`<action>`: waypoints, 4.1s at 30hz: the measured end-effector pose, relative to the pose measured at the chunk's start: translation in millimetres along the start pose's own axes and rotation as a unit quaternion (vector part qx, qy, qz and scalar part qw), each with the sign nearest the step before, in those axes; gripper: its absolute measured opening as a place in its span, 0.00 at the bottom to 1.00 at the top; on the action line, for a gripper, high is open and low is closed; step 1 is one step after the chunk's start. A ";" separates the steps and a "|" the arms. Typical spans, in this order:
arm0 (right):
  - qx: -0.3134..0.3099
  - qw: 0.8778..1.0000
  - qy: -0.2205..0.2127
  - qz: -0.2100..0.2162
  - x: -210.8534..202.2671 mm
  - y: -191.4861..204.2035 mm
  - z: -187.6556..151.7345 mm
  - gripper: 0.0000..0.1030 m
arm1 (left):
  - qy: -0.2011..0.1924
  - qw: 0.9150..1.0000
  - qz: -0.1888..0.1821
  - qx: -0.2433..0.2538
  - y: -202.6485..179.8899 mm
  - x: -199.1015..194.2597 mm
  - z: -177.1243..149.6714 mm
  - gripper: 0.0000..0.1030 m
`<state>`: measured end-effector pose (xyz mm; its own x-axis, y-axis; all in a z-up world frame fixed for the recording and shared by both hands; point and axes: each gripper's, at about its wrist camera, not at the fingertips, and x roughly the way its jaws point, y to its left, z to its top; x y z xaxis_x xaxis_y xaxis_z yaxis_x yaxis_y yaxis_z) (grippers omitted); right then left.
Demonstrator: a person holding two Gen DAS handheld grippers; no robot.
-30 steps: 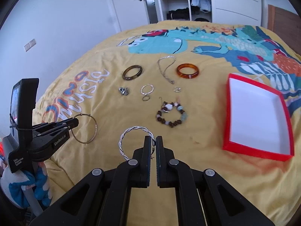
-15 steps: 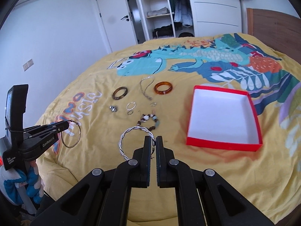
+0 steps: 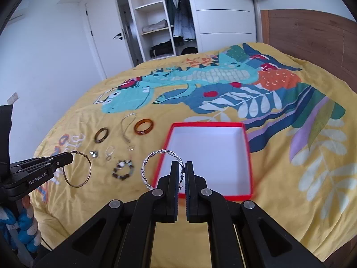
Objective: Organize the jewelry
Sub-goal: 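Carry the bangle and twisted hoop into the red box and open both tools, then withdraw both tools from the red box back toward the remaining jewelry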
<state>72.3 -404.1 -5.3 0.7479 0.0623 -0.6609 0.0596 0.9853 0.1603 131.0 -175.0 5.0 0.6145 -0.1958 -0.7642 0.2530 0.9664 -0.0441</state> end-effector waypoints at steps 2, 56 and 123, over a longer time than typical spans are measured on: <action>0.002 1.000 0.003 -0.007 10.3 -12.8 7.2 0.05 | 0.004 1.000 -0.013 0.008 -15.9 10.6 8.0 0.02; -0.060 0.984 0.162 -0.037 166.6 -80.7 -40.2 0.20 | 0.155 0.976 -0.138 0.064 -116.4 188.9 -32.9 0.13; -0.091 0.992 0.029 0.082 22.0 150.0 -21.7 0.64 | 0.023 0.998 0.026 -0.047 158.7 1.1 -57.2 0.35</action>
<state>83.3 -251.4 -11.7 0.6983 0.2286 -0.6784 -0.1846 0.9731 0.1379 129.1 -12.3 -39.6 0.5900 -0.1385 -0.7955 0.1485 0.9870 -0.0617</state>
